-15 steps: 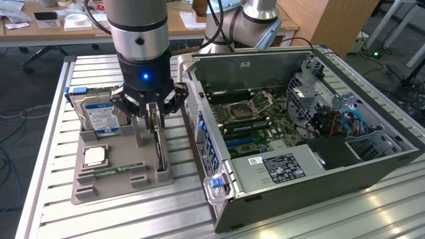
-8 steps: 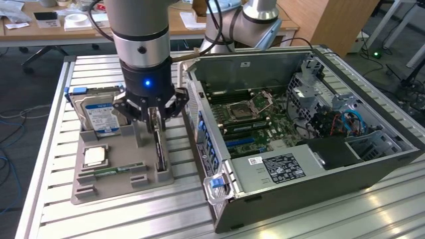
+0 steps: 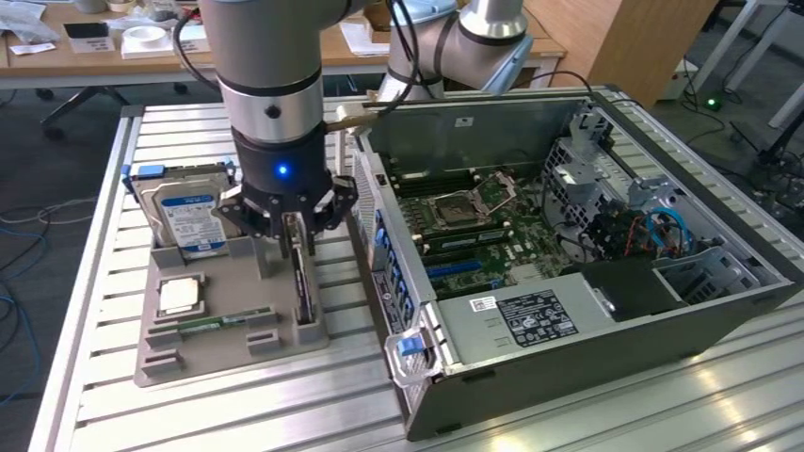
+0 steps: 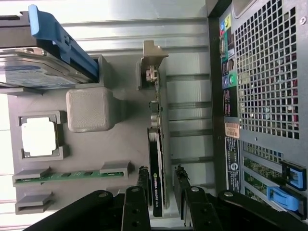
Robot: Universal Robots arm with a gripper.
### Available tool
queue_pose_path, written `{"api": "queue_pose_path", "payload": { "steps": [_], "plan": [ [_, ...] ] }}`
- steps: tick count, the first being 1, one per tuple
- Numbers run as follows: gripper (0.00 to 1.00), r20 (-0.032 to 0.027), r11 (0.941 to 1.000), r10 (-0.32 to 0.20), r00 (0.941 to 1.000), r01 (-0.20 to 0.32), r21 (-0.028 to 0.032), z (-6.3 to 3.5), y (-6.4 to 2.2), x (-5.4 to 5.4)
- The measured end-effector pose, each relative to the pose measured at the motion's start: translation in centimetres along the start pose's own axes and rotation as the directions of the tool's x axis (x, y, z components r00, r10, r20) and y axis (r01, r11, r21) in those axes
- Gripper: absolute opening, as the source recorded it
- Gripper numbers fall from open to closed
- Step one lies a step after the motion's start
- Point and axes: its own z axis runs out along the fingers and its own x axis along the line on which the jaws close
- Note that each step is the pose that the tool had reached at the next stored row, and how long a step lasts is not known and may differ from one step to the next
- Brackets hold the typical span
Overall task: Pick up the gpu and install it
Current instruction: 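Pick up the gpu and move the gpu toward the slot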
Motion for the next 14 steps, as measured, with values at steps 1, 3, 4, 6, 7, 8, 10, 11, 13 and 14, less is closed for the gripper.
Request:
{"api": "queue_pose_path", "payload": {
  "steps": [1, 3, 4, 6, 7, 8, 10, 11, 13, 14],
  "plan": [
    [0.36, 0.0, 1.0, 0.0, 1.0, 0.0, 0.0001, 0.18, 0.02, 0.0],
    [0.36, -0.0001, 1.0, 0.0, 1.0, 0.0, 0.0001, 0.52, 0.06, 0.0],
    [0.36, -0.0001, 1.0, 0.0, 1.0, 0.0, 0.0001, 0.68, 0.07, 0.0],
    [0.36, 0.0, 1.0, 0.0, 1.0, 0.0, 0.0, 1.06, 0.1, 0.0],
    [0.36, 0.0, 1.0, 0.0, 1.0, 0.0, 0.0, 1.24, 0.11, 0.0],
    [0.36, 0.0, 1.0, 0.0, 1.0, 0.0, 0.0, 1.6, 0.16, 0.0],
    [0.36, -0.0001, 1.0, 0.0, 1.0, 0.0, 0.0001, 1.96, 0.2, 0.0],
    [0.36, -0.0002, 1.0, 0.0, 1.0, 0.0, 0.0, 2.14, 0.23, 0.0],
    [0.36, -0.0001, 1.0, -0.001, 1.0, 0.001, 0.0001, 2.51, 0.27, 0.0],
    [0.36, -0.0001, 1.0, -0.001, 1.0, 0.001, 0.0, 2.68, 0.3, 0.0]
  ]
}}
